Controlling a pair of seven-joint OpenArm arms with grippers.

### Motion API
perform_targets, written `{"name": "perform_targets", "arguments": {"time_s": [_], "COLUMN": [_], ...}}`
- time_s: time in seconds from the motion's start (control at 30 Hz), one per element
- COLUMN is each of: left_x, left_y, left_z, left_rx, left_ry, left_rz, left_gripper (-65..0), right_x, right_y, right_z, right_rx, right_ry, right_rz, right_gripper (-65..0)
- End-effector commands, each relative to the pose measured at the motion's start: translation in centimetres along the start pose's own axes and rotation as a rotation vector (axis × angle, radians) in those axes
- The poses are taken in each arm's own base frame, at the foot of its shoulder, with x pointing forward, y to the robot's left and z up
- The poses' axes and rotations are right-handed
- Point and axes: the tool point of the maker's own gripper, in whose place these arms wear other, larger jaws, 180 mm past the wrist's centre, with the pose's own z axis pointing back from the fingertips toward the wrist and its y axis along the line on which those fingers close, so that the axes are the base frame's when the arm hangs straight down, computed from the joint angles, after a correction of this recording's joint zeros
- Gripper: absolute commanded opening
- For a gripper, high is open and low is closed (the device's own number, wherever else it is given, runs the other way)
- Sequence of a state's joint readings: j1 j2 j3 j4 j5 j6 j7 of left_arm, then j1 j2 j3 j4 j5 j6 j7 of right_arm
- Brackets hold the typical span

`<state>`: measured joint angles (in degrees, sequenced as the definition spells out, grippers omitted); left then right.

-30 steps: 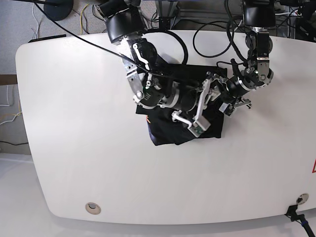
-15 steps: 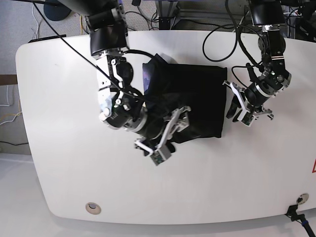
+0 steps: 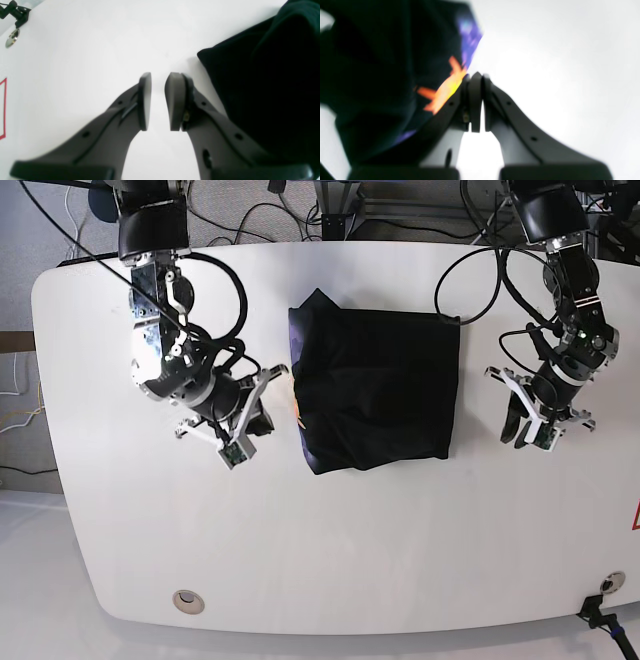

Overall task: Fold the T-shirt properly
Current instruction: 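Grasp the folded bundle with both grippers and flip it over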

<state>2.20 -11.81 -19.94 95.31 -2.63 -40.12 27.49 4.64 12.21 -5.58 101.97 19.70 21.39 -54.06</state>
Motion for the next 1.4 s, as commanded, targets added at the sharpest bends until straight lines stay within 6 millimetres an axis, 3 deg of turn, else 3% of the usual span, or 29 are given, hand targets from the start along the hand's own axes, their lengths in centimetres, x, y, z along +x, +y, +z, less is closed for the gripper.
{"name": "perform_targets", "arguments": {"time_s": [0.0, 0.23, 0.5, 0.6, 0.7, 0.77, 0.87, 0.93, 1.03, 1.13, 1.2, 1.37], "left_x": [1.7, 1.3, 0.8, 0.9, 1.1, 1.3, 3.2, 4.4, 4.7, 3.9, 2.9, 1.1], "left_y": [1.0, 1.2, 2.5, 2.6, 3.2, 3.1, 2.5, -0.1, -5.0, -9.8, -13.0, -17.1], "left_z": [0.4, 0.5, 1.2, 1.3, 1.4, 1.4, 1.9, 1.5, 1.8, 2.0, 2.0, 2.1], "left_rx": [0.016, 0.019, 0.052, 0.054, 0.061, 0.059, 0.057, 0.001, -0.105, -0.205, -0.272, -0.372], "left_ry": [-0.05, -0.042, -0.031, -0.031, -0.031, -0.037, -0.076, -0.103, -0.118, -0.116, -0.097, -0.056], "left_rz": [-0.022, -0.022, -0.018, -0.021, -0.037, -0.037, -0.076, -0.112, -0.153, -0.128, -0.099, -0.068], "left_gripper": [-52.9, -52.9, -52.9, -52.9, -52.9, -52.9, -52.9, -52.9, -52.9, -52.9, -52.9, -52.9], "right_x": [2.0, 1.9, 5.7, 6.8, 8.4, 9.3, 9.2, 9.7, 11.1, 12.0, 12.0, 9.7], "right_y": [0.3, 7.1, 18.1, 20.0, 19.3, 16.8, 12.2, 10.3, 9.3, 8.6, 8.3, 7.9], "right_z": [1.0, 0.9, -0.4, -0.9, -0.9, -1.0, -1.8, -2.3, -3.4, -5.0, -6.3, -9.4], "right_rx": [-0.003, 0.12, 0.344, 0.386, 0.375, 0.322, 0.229, 0.195, 0.183, 0.181, 0.182, 0.183], "right_ry": [-0.076, -0.126, -0.17, -0.18, -0.213, -0.236, -0.216, -0.207, -0.224, -0.253, -0.253, -0.254], "right_rz": [0.022, -0.065, -0.095, -0.128, -0.11, -0.118, -0.09, -0.073, -0.066, -0.087, -0.11, -0.193], "right_gripper": [-65.0, -65.0, -65.0, -65.0, -65.0, -65.0, -65.0, -65.0, -65.0, -65.0, -65.0, -65.0]}}
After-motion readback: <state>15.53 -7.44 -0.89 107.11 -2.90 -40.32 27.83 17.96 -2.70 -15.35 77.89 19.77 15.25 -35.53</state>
